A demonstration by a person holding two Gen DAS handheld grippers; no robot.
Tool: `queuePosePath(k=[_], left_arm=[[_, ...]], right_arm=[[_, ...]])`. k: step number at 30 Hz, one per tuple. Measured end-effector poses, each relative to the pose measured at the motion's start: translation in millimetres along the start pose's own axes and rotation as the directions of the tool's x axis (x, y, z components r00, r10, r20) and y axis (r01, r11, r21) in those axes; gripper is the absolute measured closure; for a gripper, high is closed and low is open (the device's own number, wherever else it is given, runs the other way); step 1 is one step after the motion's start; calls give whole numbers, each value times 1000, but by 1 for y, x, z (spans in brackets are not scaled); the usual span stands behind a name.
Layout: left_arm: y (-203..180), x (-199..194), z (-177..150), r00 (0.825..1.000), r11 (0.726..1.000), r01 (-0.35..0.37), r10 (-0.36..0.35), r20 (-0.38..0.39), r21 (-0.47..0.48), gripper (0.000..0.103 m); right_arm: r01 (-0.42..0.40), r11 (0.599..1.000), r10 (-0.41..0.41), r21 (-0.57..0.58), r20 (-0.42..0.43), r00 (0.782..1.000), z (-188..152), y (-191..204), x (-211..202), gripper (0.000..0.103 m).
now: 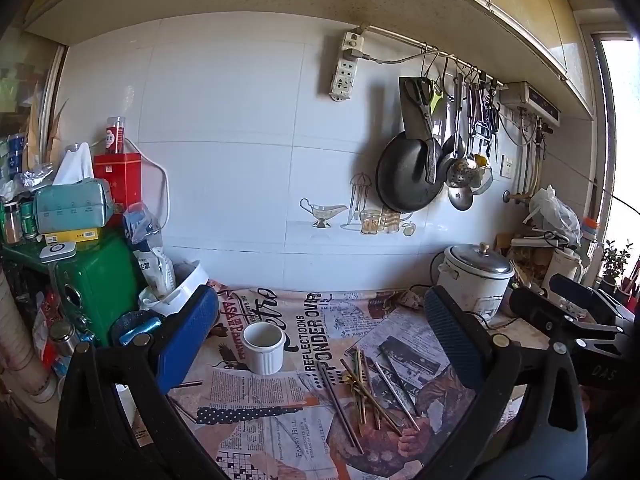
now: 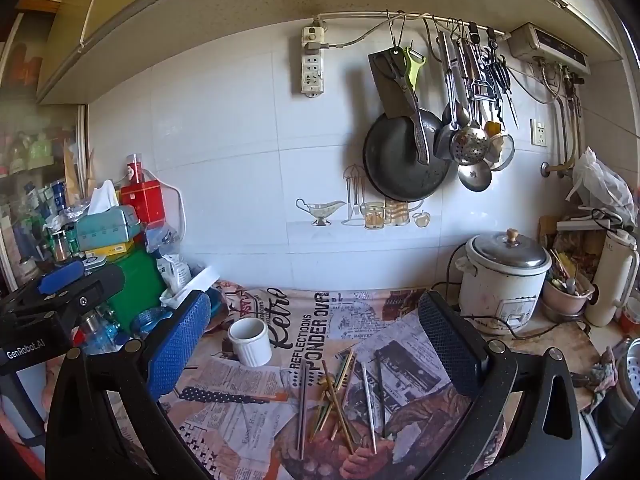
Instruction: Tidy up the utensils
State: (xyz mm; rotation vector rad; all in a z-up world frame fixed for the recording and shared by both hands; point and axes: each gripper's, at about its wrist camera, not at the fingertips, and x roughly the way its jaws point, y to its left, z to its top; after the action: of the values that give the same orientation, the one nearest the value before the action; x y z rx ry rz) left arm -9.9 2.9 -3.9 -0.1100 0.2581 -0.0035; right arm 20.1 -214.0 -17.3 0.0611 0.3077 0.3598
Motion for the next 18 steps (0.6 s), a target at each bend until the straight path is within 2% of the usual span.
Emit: queuePosePath(k=[18], left_arm=[[6, -3, -6, 1000, 1000, 8, -8, -6, -14, 0]], right_arm=[[-20, 1000, 20, 4, 1, 1000, -2, 4, -1, 0]])
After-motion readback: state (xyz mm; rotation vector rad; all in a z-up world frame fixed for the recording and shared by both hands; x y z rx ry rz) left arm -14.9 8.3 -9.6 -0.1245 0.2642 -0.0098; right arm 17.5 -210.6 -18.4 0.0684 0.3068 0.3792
